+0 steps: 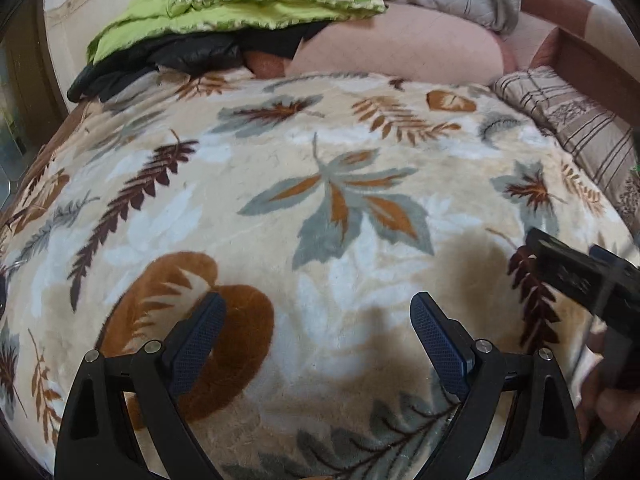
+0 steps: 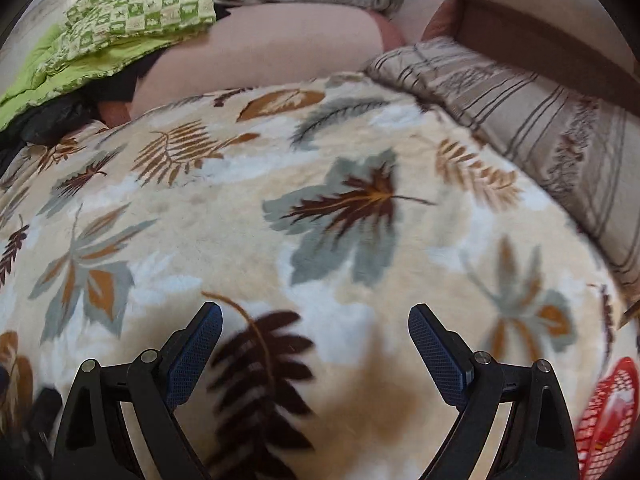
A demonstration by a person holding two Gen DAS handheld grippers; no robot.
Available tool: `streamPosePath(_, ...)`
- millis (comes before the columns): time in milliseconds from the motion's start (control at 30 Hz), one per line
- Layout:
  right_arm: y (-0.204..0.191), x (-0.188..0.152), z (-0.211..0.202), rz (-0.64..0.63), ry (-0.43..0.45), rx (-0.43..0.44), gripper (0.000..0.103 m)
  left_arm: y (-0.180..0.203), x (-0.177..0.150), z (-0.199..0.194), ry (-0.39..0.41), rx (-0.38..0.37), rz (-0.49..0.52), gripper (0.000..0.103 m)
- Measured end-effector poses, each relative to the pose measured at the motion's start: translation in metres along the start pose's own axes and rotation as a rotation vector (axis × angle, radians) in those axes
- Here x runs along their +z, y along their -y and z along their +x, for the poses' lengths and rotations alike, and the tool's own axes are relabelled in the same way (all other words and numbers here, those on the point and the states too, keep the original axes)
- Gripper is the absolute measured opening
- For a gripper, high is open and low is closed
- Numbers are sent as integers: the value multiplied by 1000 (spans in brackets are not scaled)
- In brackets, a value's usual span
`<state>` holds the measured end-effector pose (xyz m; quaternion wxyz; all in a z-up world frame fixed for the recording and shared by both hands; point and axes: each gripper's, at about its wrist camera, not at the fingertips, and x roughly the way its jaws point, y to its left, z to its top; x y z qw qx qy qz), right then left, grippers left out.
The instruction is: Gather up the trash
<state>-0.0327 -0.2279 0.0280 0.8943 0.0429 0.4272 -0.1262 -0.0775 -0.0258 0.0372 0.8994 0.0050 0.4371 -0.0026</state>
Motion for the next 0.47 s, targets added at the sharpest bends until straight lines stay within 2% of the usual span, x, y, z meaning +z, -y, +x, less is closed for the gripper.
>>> streamPosePath(100, -3, 3, 19, -3, -19, -26, 96, 1, -1, 12, -50, -7, -9, 93)
streamPosePath(133, -4, 4, 29, -6, -53, -30, 97, 0, -1, 17, -68, -6, -17, 93)
streamPosePath(200, -1, 7, 32, 10, -66, -42, 103, 0, -1, 23, -89, -8, -27, 93)
streamPosePath(333, 2, 6, 32, 9, -75, -58, 103, 4, 0, 27, -76, 15, -19, 93)
streamPosePath(467, 5, 2, 33, 36, -69, -34, 103, 1, 3, 33, -67, 27, -28, 93)
